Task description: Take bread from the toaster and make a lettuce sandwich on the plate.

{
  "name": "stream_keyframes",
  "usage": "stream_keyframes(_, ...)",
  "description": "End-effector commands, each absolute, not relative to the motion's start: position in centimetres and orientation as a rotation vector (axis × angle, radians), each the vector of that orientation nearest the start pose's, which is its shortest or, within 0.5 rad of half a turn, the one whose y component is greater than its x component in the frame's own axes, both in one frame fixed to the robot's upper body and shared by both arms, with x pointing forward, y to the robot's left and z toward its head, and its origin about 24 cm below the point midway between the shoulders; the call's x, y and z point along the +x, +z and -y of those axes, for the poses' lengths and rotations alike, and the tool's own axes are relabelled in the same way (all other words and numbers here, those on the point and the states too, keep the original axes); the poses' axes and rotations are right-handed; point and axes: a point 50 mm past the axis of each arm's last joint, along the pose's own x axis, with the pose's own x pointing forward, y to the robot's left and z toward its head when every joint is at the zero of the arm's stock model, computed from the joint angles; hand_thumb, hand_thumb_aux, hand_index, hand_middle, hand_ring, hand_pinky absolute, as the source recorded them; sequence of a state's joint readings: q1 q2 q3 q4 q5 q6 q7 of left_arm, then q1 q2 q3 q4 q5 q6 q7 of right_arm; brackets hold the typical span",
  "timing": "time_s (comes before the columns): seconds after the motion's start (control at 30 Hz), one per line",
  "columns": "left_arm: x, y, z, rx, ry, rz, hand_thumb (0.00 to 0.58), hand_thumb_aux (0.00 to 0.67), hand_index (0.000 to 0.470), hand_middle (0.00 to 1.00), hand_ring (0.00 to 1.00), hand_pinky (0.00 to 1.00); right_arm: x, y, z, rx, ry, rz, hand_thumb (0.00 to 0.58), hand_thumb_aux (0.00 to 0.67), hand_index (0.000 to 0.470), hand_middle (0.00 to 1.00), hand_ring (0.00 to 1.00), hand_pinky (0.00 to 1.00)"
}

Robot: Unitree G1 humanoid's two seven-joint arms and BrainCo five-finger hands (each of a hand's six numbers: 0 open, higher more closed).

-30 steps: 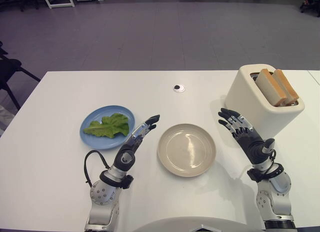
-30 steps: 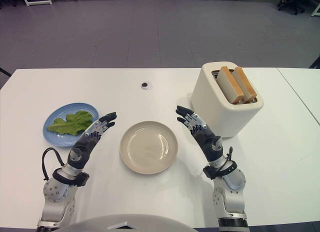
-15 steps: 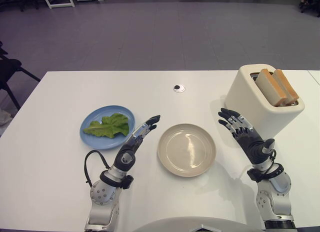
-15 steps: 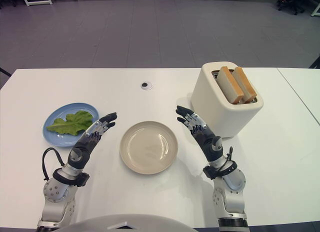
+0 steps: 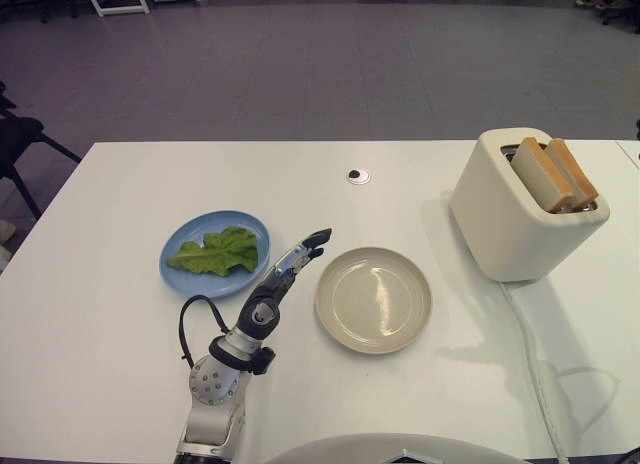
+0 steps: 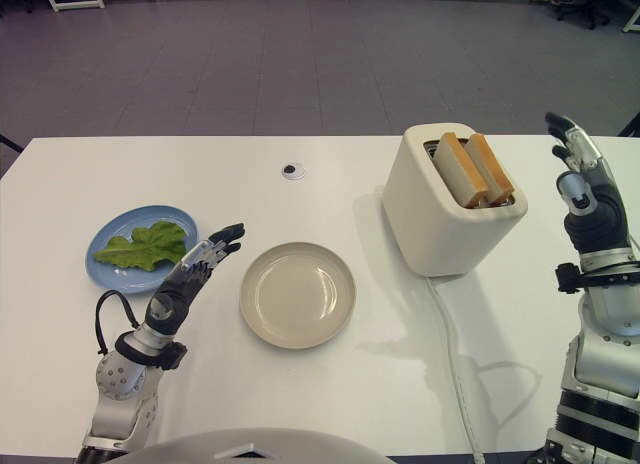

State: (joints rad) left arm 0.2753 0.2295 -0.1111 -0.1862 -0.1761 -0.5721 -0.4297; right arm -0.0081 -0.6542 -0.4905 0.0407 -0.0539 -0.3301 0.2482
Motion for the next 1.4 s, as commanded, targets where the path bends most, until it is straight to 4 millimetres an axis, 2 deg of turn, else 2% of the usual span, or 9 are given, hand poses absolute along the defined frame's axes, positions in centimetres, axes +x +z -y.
stream_keyframes(0.03, 18.3, 7.2, -14.8, 0.107, -0.520, 0.434, 0.000, 0.000, 0.000, 0.00, 0.00, 0.00, 23.4, 15.5, 34.4, -0.883, -0.184, 0.275, 0.000, 0.000, 0.000, 0.00, 0.00, 0.00)
stream_keyframes(0.1, 18.4, 7.2, -14.8, 0.107, -0.522, 0.435, 0.000, 0.000, 0.000, 0.00, 0.00, 0.00, 23.7, 15.1, 34.5, -0.890, -0.188, 0.268, 0.000, 0.000, 0.000, 0.00, 0.00, 0.00)
stream_keyframes(0.2, 18.3, 7.3, -14.8, 0.108, -0.525, 0.437, 0.000, 0.000, 0.000, 0.00, 0.00, 0.00, 24.2, 14.3, 34.4, -0.899, -0.167, 0.233, 0.436, 0.336, 0.236, 0.00, 0.00, 0.00)
stream_keyframes(0.37, 18.2, 7.3, -14.7, 0.110, -0.527, 0.439, 0.000, 0.000, 0.000, 0.00, 0.00, 0.00, 25.0, 12.5, 33.8, -0.922, -0.106, 0.167, 0.436, 0.336, 0.236, 0.00, 0.00, 0.00)
stream_keyframes(0.6, 18.1, 7.3, -14.7, 0.109, -0.530, 0.442, 0.000, 0.000, 0.000, 0.00, 0.00, 0.00, 25.5, 11.8, 33.2, -0.924, -0.076, 0.156, 0.251, 0.166, 0.116, 0.00, 0.00, 0.00)
stream_keyframes(0.67, 18.1, 7.3, -14.7, 0.108, -0.532, 0.442, 0.000, 0.000, 0.000, 0.00, 0.00, 0.00, 25.5, 11.8, 33.2, -0.922, -0.073, 0.153, 0.441, 0.342, 0.240, 0.00, 0.00, 0.00)
stream_keyframes(0.8, 18.1, 7.3, -14.6, 0.106, -0.532, 0.444, 0.000, 0.000, 0.000, 0.00, 0.00, 0.00, 25.7, 12.0, 33.2, -0.918, -0.071, 0.161, 0.572, 0.591, 0.415, 0.00, 0.00, 0.00)
stream_keyframes(1.33, 17.7, 7.5, -14.6, 0.100, -0.520, 0.450, 0.000, 0.000, 0.000, 0.00, 0.00, 0.00, 26.8, 11.5, 32.9, -0.907, -0.037, 0.107, 0.508, 0.434, 0.304, 0.00, 0.00, 0.00)
stream_keyframes(1.4, 17.7, 7.5, -14.6, 0.099, -0.521, 0.451, 0.000, 0.000, 0.000, 0.00, 0.00, 0.00, 26.8, 11.3, 33.0, -0.904, -0.033, 0.094, 0.532, 0.478, 0.335, 0.00, 0.00, 0.00)
